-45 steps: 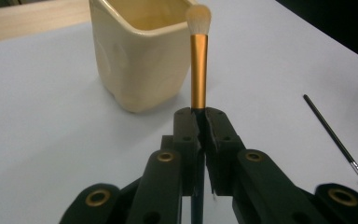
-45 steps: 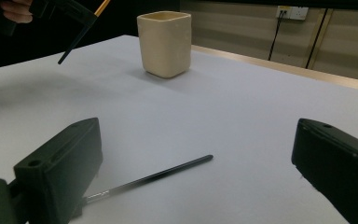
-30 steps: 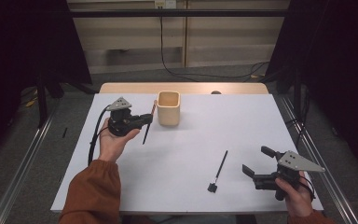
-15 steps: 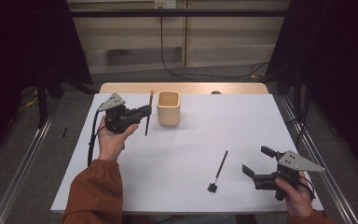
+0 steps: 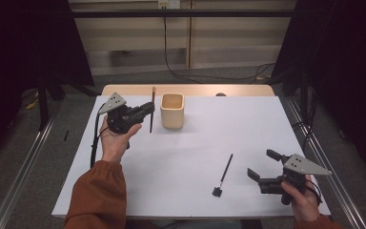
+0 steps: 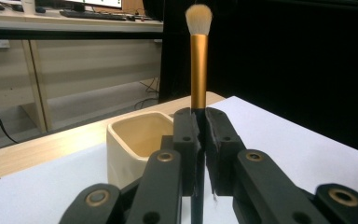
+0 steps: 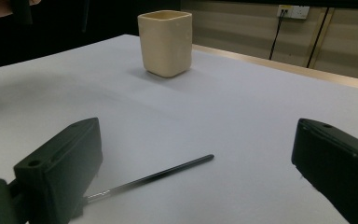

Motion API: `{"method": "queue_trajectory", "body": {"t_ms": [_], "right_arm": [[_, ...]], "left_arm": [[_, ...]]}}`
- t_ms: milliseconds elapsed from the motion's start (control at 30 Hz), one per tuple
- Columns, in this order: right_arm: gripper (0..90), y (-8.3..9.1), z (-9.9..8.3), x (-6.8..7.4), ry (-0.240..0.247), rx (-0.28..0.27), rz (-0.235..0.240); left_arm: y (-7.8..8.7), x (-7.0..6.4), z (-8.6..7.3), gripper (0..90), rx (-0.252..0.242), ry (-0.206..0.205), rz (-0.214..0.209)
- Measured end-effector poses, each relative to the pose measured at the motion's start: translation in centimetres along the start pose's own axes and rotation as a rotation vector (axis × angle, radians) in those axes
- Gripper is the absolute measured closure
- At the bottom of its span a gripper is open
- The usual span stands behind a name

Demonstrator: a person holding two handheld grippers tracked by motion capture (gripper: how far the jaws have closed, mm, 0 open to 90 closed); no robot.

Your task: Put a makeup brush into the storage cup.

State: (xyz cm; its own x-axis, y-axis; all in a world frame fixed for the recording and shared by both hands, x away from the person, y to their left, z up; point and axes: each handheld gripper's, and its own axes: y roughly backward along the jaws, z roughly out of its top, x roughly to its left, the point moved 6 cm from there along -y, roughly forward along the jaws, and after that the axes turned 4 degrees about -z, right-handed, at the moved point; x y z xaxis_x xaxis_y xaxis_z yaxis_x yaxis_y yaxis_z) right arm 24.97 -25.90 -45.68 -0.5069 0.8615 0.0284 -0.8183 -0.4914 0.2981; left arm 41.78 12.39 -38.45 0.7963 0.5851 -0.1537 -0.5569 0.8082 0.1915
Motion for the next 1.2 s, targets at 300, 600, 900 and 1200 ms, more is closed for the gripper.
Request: {"method": "queue_trajectory", "body": {"t_ms": [300, 600, 900, 1200], "right_arm": [[1.1, 0.0, 0.0, 0.0, -0.004, 0.000, 0.001], [1.1, 0.1, 0.0, 0.0, -0.002, -0.004, 0.004], [1.1, 0.0, 0.0, 0.1, -0.003, -0.001, 0.007], [1.1, 0.1, 0.0, 0.0, -0.005, -0.001, 0.006]], "left_arm": [[-0.4, -0.4, 1.5, 83.8, -0.010, -0.025, -0.001], [-2.2, -0.7, 1.9, 83.8, -0.002, -0.001, -0.038], [-3.2, -0.4, 3.6, 83.9, 0.002, -0.011, -0.032], [-4.0, 0.2, 4.6, 84.0, 0.006, -0.006, -0.025]]}}
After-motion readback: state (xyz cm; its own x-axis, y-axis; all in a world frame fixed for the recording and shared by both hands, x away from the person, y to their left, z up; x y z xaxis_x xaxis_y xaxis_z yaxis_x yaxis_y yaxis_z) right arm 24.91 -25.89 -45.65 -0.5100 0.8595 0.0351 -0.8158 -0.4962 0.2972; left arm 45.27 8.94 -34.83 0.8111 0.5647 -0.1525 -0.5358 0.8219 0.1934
